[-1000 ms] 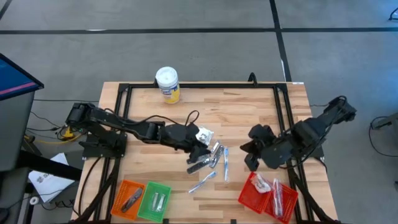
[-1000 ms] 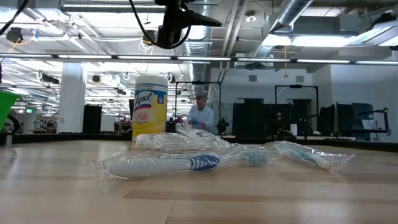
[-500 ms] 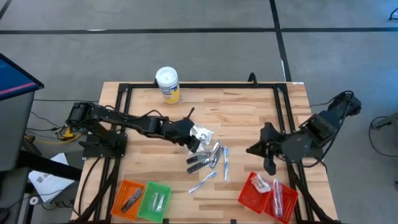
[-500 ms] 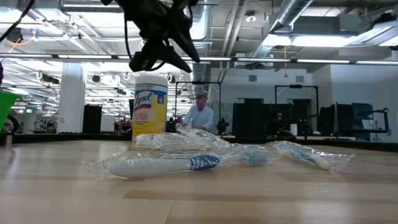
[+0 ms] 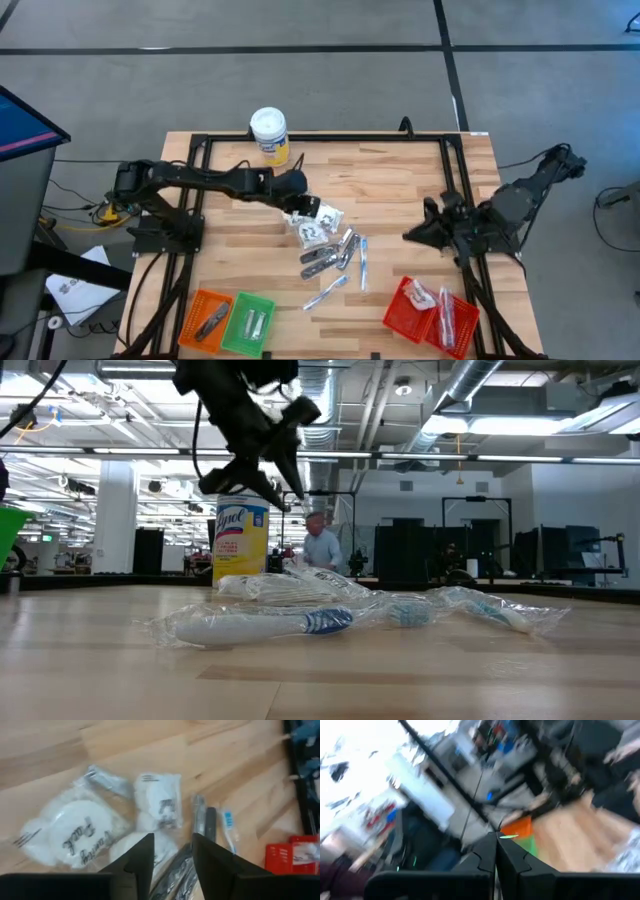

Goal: Pick & Place Travel size toiletries
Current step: Put the cotton pods into the left red basket

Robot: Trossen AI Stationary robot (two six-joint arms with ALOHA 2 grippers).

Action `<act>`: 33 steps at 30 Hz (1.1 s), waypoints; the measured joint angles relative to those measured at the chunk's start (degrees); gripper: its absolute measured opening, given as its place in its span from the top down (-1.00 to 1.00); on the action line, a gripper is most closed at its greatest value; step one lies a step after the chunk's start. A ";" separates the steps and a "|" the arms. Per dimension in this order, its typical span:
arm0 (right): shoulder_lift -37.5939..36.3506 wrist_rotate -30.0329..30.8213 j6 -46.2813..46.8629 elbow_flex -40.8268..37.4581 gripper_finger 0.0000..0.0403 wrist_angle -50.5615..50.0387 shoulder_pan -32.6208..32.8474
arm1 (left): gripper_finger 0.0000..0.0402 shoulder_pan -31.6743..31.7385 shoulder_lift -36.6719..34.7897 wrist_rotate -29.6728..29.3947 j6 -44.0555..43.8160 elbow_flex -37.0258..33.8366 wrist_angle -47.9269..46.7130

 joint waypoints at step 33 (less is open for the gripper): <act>2.21 2.97 3.38 -0.04 -0.18 3.30 -2.57 | -0.32 6.33 16.25 8.20 0.22 0.01 19.55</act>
